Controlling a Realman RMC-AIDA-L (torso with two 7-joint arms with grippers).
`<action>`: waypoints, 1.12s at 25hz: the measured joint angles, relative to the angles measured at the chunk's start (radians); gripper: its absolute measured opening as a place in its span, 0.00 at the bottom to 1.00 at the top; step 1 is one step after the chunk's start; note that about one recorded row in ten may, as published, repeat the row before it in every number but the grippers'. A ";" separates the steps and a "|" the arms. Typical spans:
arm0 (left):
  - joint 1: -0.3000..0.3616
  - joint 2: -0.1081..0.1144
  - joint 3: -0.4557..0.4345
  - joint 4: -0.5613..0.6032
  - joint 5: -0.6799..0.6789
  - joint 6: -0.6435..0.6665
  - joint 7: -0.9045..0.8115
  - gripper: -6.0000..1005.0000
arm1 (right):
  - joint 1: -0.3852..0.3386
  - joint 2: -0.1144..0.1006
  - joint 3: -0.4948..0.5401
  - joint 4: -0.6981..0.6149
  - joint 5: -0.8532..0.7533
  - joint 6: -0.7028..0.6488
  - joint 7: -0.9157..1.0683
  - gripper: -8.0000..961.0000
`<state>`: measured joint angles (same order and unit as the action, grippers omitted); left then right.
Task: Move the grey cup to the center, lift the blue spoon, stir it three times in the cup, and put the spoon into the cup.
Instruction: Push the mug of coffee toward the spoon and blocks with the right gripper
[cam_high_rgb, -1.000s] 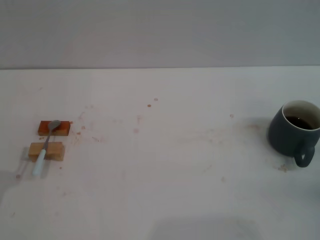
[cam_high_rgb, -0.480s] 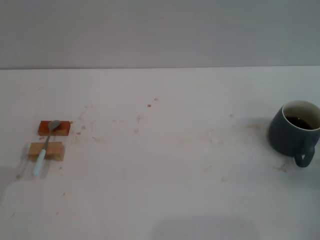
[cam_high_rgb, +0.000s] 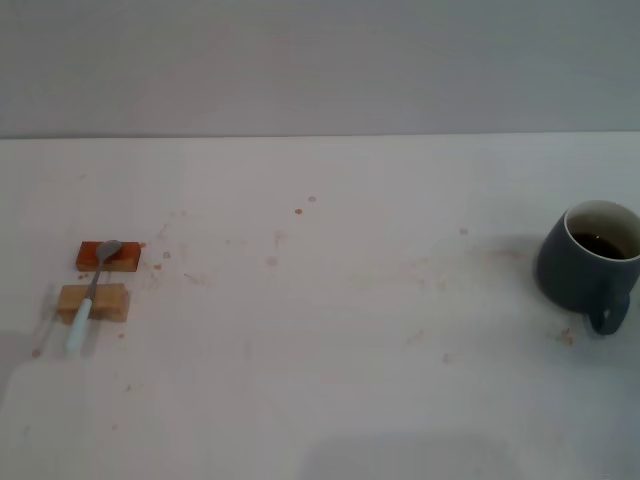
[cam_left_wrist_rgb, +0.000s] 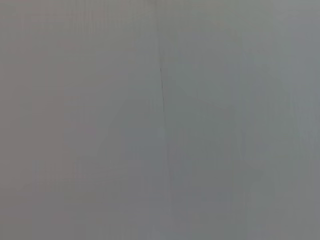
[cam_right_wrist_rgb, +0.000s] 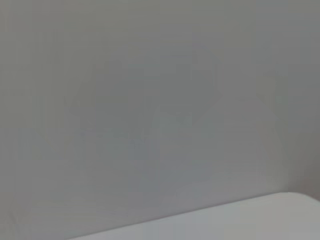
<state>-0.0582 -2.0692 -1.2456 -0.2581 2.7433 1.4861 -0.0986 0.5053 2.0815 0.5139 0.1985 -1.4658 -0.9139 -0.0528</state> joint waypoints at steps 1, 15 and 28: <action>0.000 0.000 0.000 0.000 0.000 0.000 0.000 0.82 | 0.003 0.000 0.000 0.000 -0.002 0.007 0.000 0.01; 0.000 0.000 0.000 0.005 0.000 0.003 -0.002 0.81 | 0.015 0.001 -0.034 0.032 -0.033 0.059 -0.001 0.01; 0.004 0.000 0.005 0.002 0.000 0.003 -0.003 0.81 | 0.038 0.002 -0.117 0.136 -0.099 0.070 -0.001 0.01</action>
<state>-0.0540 -2.0692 -1.2407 -0.2565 2.7428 1.4896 -0.1013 0.5432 2.0832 0.3965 0.3349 -1.5643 -0.8441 -0.0538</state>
